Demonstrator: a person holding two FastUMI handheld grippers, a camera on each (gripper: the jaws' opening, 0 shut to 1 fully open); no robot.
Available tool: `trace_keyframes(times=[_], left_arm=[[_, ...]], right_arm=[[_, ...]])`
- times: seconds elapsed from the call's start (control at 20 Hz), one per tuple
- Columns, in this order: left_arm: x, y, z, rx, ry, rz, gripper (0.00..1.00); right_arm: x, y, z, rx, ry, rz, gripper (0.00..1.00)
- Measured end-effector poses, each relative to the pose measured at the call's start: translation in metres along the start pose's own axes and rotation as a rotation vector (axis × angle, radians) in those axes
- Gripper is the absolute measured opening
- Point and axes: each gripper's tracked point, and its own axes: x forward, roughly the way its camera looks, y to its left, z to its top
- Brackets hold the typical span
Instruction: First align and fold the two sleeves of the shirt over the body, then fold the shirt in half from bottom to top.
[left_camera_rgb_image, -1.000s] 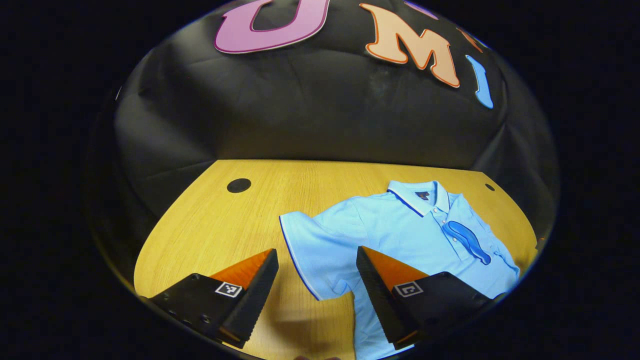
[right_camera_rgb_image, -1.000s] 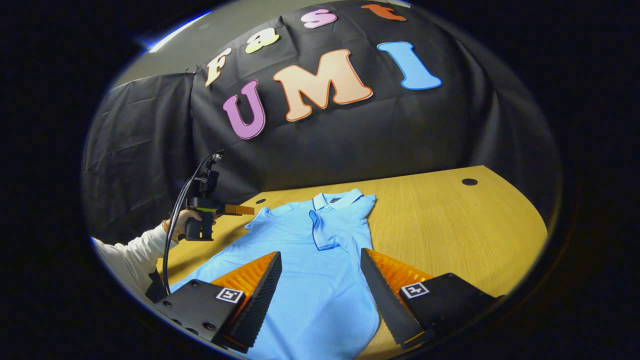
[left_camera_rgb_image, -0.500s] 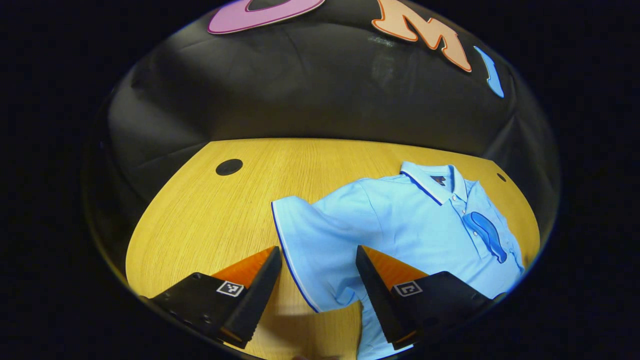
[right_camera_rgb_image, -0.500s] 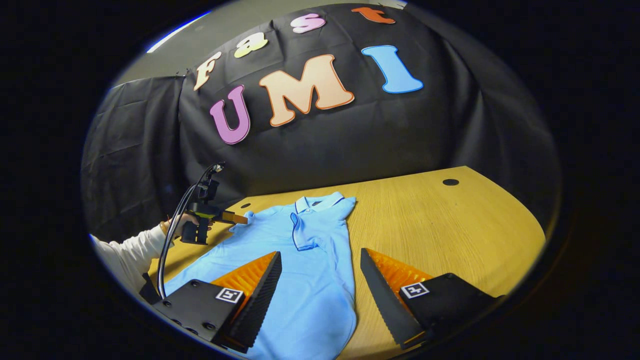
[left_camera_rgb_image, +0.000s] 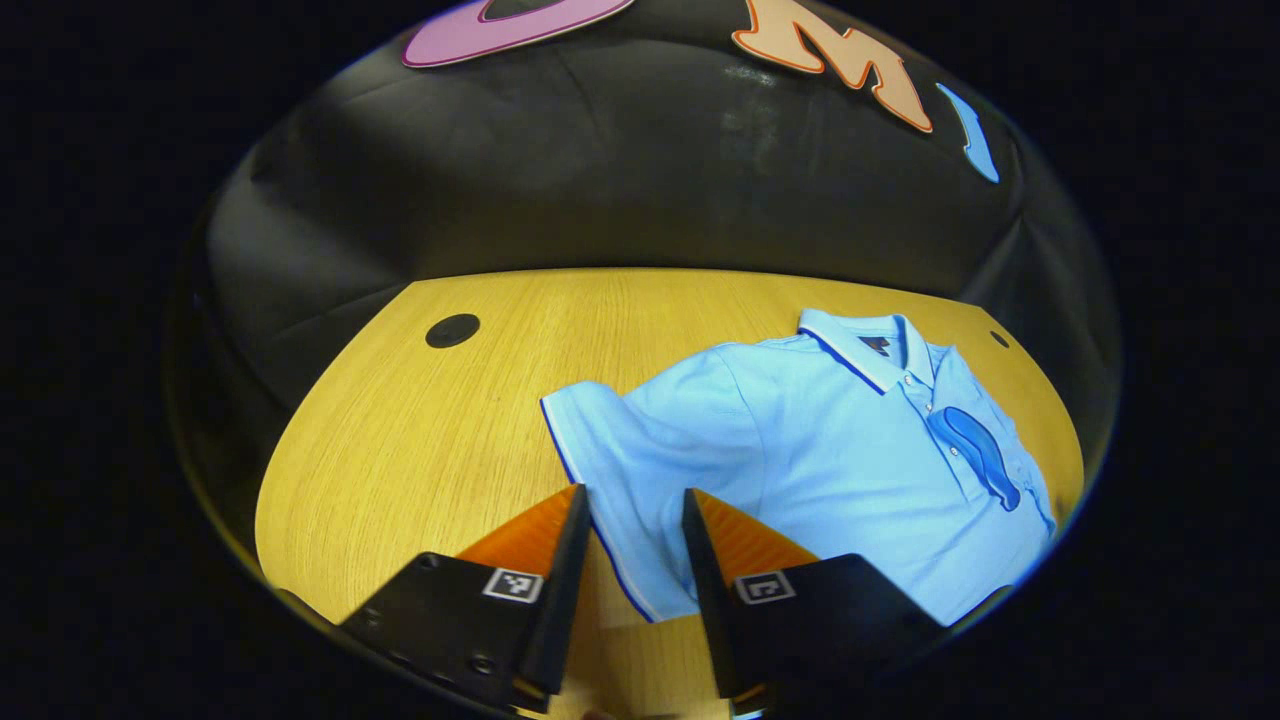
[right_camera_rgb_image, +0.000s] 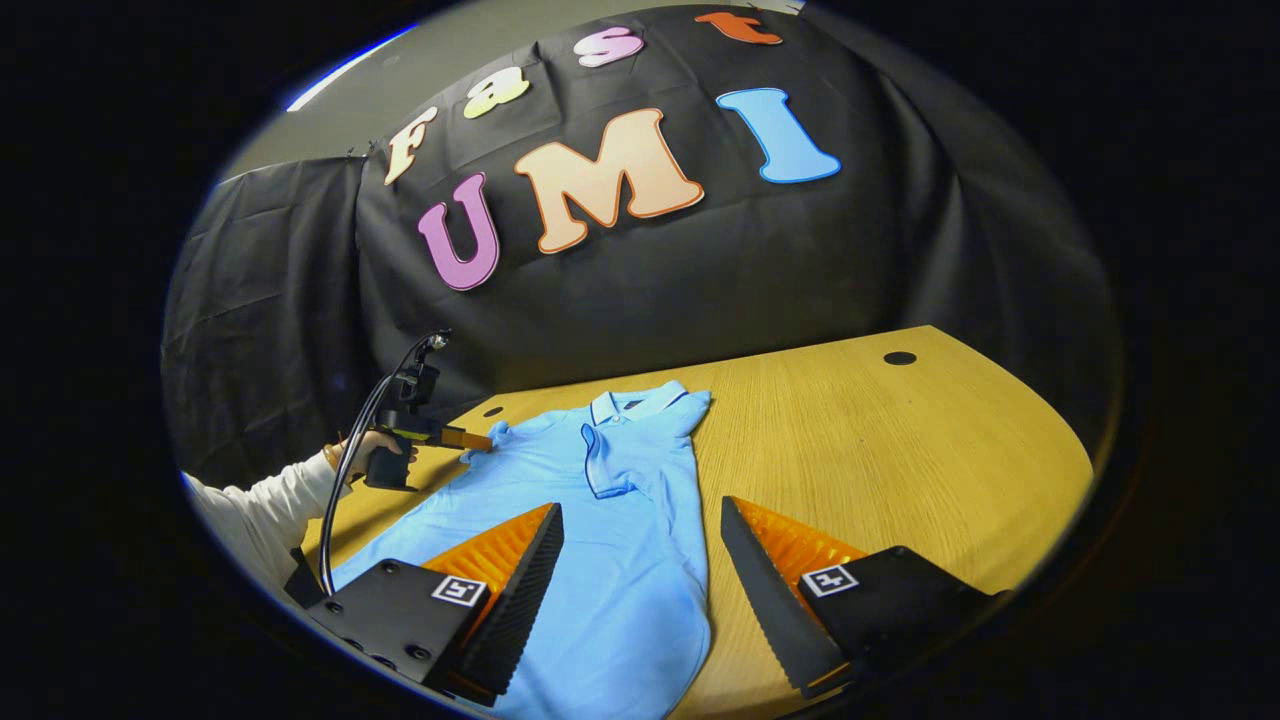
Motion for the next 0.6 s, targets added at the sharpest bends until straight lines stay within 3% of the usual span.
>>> trace_keyframes(times=[0.05, 0.1, 0.2, 0.25, 0.6], left_arm=[[0.001, -0.002, -0.001, 0.0, 0.002, -0.006, 0.41], [0.001, -0.005, 0.0, -0.001, 0.002, -0.024, 0.37], [0.0, -0.009, 0.001, -0.006, 0.001, -0.039, 0.12], [0.001, -0.01, 0.001, -0.008, 0.0, -0.038, 0.04], [-0.009, -0.033, 0.015, -0.052, -0.037, -0.094, 0.0]], right_arm=[[0.0, 0.001, 0.0, 0.0, 0.001, 0.002, 0.98], [0.0, 0.001, -0.001, -0.002, 0.003, 0.004, 0.98], [0.0, 0.0, -0.001, -0.006, 0.004, 0.003, 0.98], [-0.002, 0.0, -0.001, -0.006, 0.004, 0.003, 0.98], [-0.007, 0.002, 0.003, -0.003, -0.01, 0.009, 0.98]])
